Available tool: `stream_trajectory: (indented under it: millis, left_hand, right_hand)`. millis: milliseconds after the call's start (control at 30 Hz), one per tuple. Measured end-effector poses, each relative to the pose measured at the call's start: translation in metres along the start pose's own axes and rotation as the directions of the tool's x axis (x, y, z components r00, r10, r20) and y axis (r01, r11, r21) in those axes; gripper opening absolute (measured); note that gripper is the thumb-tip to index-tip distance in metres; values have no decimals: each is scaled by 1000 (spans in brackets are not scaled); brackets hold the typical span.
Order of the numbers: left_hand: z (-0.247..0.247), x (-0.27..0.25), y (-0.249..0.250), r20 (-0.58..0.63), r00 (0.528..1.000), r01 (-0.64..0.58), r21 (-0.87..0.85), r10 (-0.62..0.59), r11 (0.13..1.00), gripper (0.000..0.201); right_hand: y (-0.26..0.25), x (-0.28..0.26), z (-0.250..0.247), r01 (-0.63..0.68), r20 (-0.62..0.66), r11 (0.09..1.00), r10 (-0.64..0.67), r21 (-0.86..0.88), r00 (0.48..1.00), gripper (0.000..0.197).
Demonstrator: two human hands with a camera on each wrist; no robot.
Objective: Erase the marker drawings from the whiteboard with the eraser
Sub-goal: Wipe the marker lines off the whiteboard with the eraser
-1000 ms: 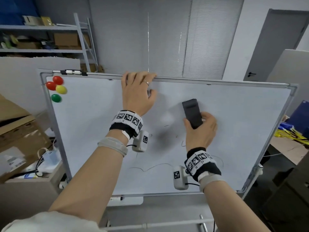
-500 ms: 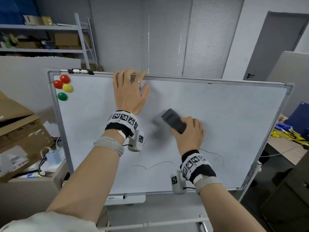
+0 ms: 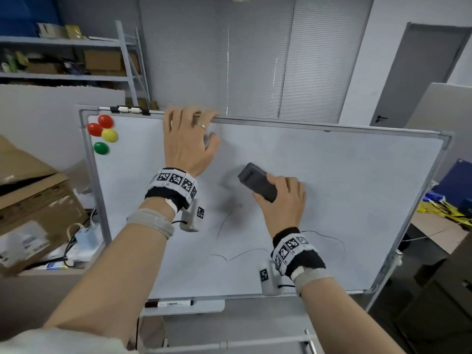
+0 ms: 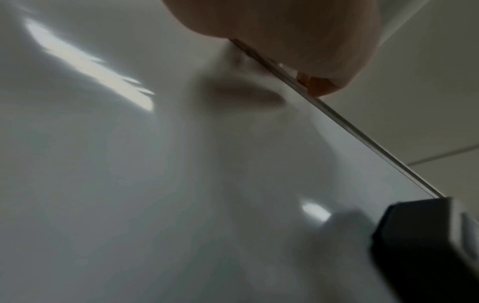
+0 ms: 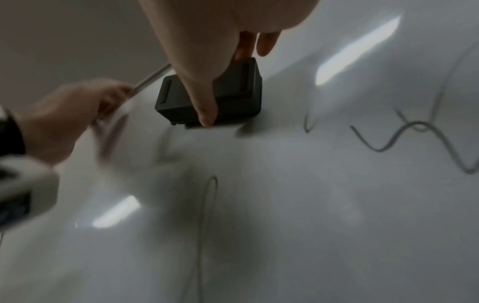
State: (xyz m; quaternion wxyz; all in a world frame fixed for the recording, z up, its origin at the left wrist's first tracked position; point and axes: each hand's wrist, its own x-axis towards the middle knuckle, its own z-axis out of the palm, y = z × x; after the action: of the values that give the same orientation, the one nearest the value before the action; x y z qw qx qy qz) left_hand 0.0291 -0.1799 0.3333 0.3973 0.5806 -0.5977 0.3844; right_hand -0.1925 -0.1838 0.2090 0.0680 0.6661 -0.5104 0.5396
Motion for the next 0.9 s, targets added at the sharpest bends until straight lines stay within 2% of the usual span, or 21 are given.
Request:
stream_trajectory:
  millis: [67, 133, 233, 367, 433, 533, 600, 667, 800, 833, 900]
  left_hand:
    - [-3, -5, -12, -16, 1000, 6, 32, -6, 999, 43]
    - [-3, -10, -16, -18, 1000, -4, 40, 5, 999, 49]
    - [-5, -11, -16, 16, 1000, 13, 46, -13, 999, 60]
    - [-6, -11, -19, 73, 997, 6, 46, -10, 999, 61]
    - [-5, -10, -21, 81, 997, 3, 51, -7, 999, 60]
    - [-2, -12, -21, 54, 998, -9, 40, 6, 999, 59]
    - [0, -14, -19, 25, 1000, -6, 23, 6, 1000, 58]
    - [3, -15, -15, 20, 1000, 1, 18, -1, 1000, 58]
    - [4, -14, -17, 41, 998, 39, 20, -40, 999, 61]
    - [4, -14, -18, 44, 998, 38, 23, -39, 999, 61]
    - [4, -15, -21, 44, 999, 18, 25, -19, 1000, 62]
  right_hand:
    - [-6, 8, 1, 1, -56, 1000, 0, 16, 998, 48]
    - [-18, 2, 9, 15, -29, 1000, -14, 16, 999, 48]
    - [-28, -27, 27, 34, 96, 999, -35, 16, 995, 49]
    - [-30, -59, 46, 155, 303, 987, -132, -50, 944, 51]
    - [-29, -55, 46, 162, 286, 984, -136, -69, 948, 49]
    - [-24, -41, 41, 38, 86, 999, -37, -7, 996, 48]
    - [-20, -37, 41, -29, -15, 999, 30, 37, 999, 47]
    - [-20, -43, 45, -41, 17, 998, 41, 39, 999, 49]
    - [-19, -72, 57, 98, 274, 994, -81, -50, 958, 48]
    - [-19, -73, 58, 113, 292, 992, -91, -60, 952, 47]
    - [-22, -65, 55, 108, 248, 993, -93, -47, 964, 47]
